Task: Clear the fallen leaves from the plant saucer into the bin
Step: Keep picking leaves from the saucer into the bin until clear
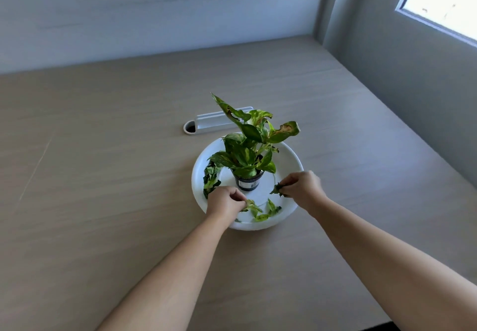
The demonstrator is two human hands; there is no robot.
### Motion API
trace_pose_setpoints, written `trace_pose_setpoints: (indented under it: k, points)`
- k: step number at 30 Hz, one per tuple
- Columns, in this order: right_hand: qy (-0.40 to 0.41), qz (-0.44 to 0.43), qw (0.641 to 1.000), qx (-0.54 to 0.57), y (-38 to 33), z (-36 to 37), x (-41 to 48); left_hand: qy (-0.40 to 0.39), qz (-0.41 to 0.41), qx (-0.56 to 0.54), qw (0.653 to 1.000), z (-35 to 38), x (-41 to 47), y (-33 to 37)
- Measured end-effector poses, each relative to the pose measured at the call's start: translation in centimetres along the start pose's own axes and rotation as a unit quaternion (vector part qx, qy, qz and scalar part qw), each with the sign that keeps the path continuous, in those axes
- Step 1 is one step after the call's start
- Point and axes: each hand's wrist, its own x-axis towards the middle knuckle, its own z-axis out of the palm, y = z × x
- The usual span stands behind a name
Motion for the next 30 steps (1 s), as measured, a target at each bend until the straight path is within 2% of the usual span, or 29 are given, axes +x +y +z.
trace_pose_setpoints:
  k: [5,8,15,19,23,27,30]
  points:
    - [0.064,0.058,0.990,0.111,2.1,-5.2,-1.0,-0.047,0.021,-0.068,0.996,3.7,-1.2,3.6]
    - [0.119,0.089,0.978,0.145,4.3,-10.6,-2.9,-0.102,0.052,-0.095,0.989,7.3,-2.5,7.7]
    - [0.264,0.129,0.937,0.191,15.3,-26.8,-10.1,-0.234,0.130,-0.093,0.959,21.4,-8.5,19.4]
    - [0.375,0.170,0.892,0.188,24.8,-36.4,-16.4,-0.331,0.180,-0.048,0.925,33.3,-15.1,25.5]
    - [0.424,0.225,0.853,0.205,33.5,-42.4,-22.6,-0.386,0.216,-0.005,0.897,44.6,-21.8,28.8]
    - [0.467,0.296,0.806,0.211,40.8,-44.8,-26.4,-0.421,0.232,0.068,0.874,52.8,-26.8,29.2]
    - [0.467,0.347,0.783,0.221,45.6,-44.6,-27.6,-0.438,0.248,0.123,0.855,57.4,-28.5,28.3]
